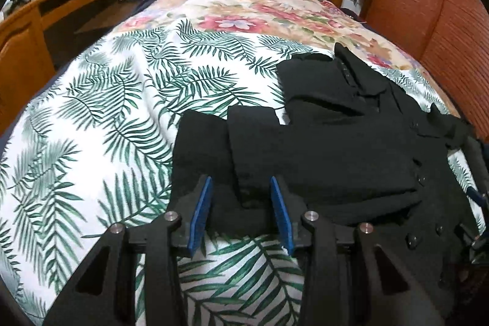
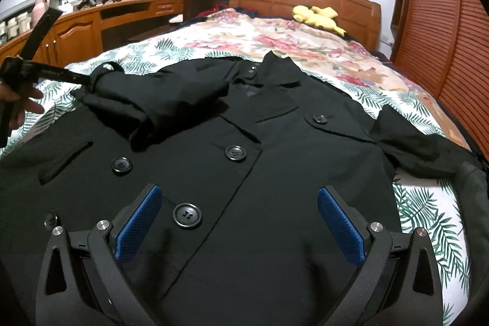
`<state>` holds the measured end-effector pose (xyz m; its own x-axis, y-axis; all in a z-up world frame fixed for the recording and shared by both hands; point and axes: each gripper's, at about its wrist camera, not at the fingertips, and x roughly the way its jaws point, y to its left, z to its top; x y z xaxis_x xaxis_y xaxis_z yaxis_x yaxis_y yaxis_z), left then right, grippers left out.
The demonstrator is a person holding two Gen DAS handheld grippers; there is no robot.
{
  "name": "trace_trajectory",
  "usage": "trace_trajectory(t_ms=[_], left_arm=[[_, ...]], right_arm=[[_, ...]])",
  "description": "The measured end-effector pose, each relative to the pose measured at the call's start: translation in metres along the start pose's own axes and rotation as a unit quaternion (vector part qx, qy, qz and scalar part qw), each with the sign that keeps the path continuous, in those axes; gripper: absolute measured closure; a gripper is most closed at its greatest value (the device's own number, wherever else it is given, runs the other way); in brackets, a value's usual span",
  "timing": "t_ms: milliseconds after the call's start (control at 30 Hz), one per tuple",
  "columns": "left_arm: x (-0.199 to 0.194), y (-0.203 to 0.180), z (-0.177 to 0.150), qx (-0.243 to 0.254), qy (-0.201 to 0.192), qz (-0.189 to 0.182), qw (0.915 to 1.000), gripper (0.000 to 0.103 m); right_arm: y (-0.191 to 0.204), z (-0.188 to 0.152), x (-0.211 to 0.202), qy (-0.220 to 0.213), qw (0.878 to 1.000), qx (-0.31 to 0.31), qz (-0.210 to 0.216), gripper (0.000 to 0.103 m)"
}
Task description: Fold large clothes
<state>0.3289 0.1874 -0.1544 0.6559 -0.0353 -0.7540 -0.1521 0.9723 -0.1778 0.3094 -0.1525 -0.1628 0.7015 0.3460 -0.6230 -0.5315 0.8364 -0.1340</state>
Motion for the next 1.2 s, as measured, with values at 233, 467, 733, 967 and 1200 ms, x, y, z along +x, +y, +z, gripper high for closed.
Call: trace_trajectory(t_ms=[233, 467, 733, 967, 1200], left_arm=[[0.018, -0.007, 0.013, 0.003, 0.005, 0.003, 1.0, 0.065], [0.028, -0.009, 0.024, -0.007, 0.005, -0.004, 1.0, 0.065], [0.002, -0.046, 0.033, 0.046, -0.031, 0.018, 0.9983, 0.102], [-0.066, -0.122, 0.05, 0.101, -0.081, -0.024, 0.9914, 0.102], [-0.138, -0.206, 0.051, 0.178, -0.127, -0.051, 0.9745, 0.101]], right_arm=[[0.003, 0.0, 0.004, 0.003, 1.0, -0.009, -0.001, 0.0], [0.004, -0.001, 0.002, 0.004, 1.0, -0.005, 0.002, 0.0], [0.004, 0.0, 0.001, 0.003, 1.0, -0.007, -0.001, 0.0], [-0.011, 0.005, -0.024, -0.015, 1.0, 0.015, -0.008, 0.0], [-0.047, 0.005, -0.068, -0.045, 0.997, 0.053, -0.032, 0.0]])
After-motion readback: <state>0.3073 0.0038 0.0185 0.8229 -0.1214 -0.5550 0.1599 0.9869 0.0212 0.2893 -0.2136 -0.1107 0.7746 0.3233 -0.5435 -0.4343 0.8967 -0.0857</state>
